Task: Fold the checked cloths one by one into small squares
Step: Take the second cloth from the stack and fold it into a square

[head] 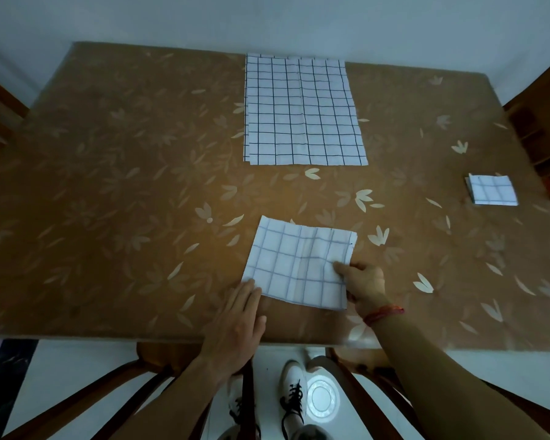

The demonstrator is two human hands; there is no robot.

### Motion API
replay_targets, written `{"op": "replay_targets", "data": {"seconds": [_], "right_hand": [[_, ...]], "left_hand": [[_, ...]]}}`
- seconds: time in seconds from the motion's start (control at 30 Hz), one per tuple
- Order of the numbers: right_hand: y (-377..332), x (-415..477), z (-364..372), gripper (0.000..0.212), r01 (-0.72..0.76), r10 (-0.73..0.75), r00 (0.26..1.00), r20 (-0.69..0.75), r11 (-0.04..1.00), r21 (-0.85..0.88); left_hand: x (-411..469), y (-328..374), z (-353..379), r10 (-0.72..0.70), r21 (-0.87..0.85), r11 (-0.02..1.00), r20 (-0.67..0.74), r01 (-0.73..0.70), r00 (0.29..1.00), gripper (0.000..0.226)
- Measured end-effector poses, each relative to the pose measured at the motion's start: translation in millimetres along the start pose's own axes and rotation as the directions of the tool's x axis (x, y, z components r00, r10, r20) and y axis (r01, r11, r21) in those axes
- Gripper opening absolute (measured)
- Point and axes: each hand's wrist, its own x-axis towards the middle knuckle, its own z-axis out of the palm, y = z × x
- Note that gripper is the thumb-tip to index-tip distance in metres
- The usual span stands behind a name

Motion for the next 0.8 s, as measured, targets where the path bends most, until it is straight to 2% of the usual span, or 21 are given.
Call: {"op": "replay_targets", "data": {"seconds": [0.07, 0.2, 0.27, 0.37, 0.5, 0.6, 0.67, 0.73, 0.8], "right_hand": [[8.8, -5.6, -1.1, 0.014, -0.042, 0.043, 0.999, -0.019, 0.996, 0.074], [23.2, -21.5, -0.7, 0.013, -0.150, 0.149, 0.989, 0.018, 0.962, 0.227], [25.1, -32.8, 1.0, 0.009, -0.211, 0.184, 0.976, 0.115, 0.929, 0.303], [26.6, -49.4, 3.3, 0.021, -0.286, 0.201, 0.946, 0.254, 0.887, 0.362], [31.9, -61.0, 4.7, 0.029, -0.344, 0.217, 0.894, 0.391, 0.892, 0.292], [35.2, -65.2, 2.3, 0.029, -0.313, 0.191, 0.867, 0.460, 0.928, 0.204], [35.6, -67.5, -1.6, 0.025, -0.237, 0.132, 0.852, 0.507, 0.960, 0.148], [37.9, -67.4, -7.3, 0.012, -0.162, 0.075, 0.839, 0.539, 0.980, 0.116], [39.6, -66.6, -14.0, 0.016, -0.106, 0.029, 0.837, 0.546, 0.988, 0.111]], "left_hand": [[5.2, 7.3, 0.6, 0.012, -0.055, 0.998, -0.037, -0.014, 0.999, 0.052], [11.7, 19.8, 4.4, 0.049, -0.089, 0.995, -0.044, -0.053, 0.998, 0.063], [14.2, 22.2, 6.6, 0.048, -0.077, 0.996, -0.045, -0.052, 0.998, 0.064], [16.7, 22.4, 7.7, 0.029, -0.059, 0.998, -0.065, -0.033, 0.997, 0.056], [16.4, 16.9, 7.3, 0.048, -0.075, 0.996, -0.084, -0.054, 0.995, 0.051], [18.2, 13.2, 5.1, 0.092, -0.071, 0.992, -0.131, -0.102, 0.987, 0.049], [19.3, 12.4, 2.5, 0.102, -0.067, 0.991, -0.140, -0.112, 0.985, 0.049], [19.3, 11.2, 1.7, 0.095, -0.066, 0.992, -0.135, -0.105, 0.986, 0.048], [18.1, 10.7, 0.5, 0.075, -0.085, 0.993, -0.112, -0.085, 0.991, 0.050]]}}
